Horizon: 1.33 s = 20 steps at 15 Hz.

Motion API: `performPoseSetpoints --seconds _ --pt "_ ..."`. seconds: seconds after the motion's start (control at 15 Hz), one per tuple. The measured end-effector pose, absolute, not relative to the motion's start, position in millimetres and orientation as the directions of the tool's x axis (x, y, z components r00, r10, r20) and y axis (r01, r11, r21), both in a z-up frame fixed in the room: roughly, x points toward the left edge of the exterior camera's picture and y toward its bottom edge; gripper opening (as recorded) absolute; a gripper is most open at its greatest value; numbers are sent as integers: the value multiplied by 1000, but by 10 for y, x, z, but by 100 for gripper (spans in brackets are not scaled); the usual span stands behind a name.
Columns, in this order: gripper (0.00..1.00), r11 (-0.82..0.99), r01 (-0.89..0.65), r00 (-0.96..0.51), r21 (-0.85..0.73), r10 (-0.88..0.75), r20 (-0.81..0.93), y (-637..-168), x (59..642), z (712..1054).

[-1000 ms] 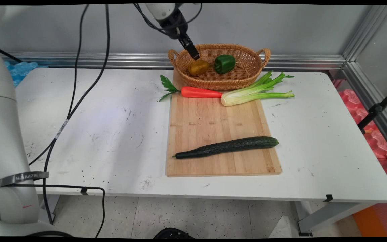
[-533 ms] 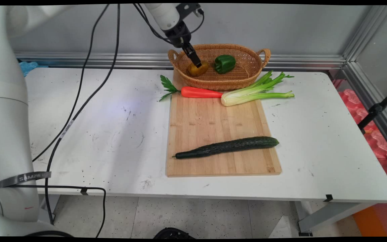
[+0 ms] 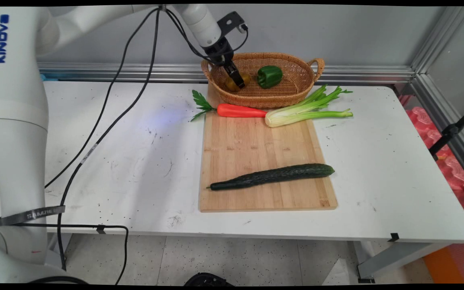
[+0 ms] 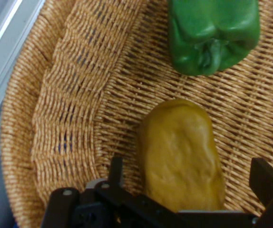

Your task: Pick up the potato from the vegetable basket, then place the picked object on the cutting board

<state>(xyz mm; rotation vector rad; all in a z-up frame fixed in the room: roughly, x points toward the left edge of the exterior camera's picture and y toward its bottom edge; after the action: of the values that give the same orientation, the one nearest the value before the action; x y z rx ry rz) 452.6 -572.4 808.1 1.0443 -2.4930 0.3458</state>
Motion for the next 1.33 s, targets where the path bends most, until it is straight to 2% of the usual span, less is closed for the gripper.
performPoseSetpoints --seconds 0.27,0.33,0.53,0.8,1.33 --pt "100 698 -713 -642 -63 -615 459 -5807 4520 7947" --pt "0 704 -708 -647 -62 -610 456 -5819 4515 7922" --pt "0 719 -692 -664 -66 -597 451 -5821 4494 7921" --pt "0 725 -684 -675 -79 -588 445 -5745 4447 8082" --pt "0 741 -657 -702 -141 -531 474 -5329 4065 9074"
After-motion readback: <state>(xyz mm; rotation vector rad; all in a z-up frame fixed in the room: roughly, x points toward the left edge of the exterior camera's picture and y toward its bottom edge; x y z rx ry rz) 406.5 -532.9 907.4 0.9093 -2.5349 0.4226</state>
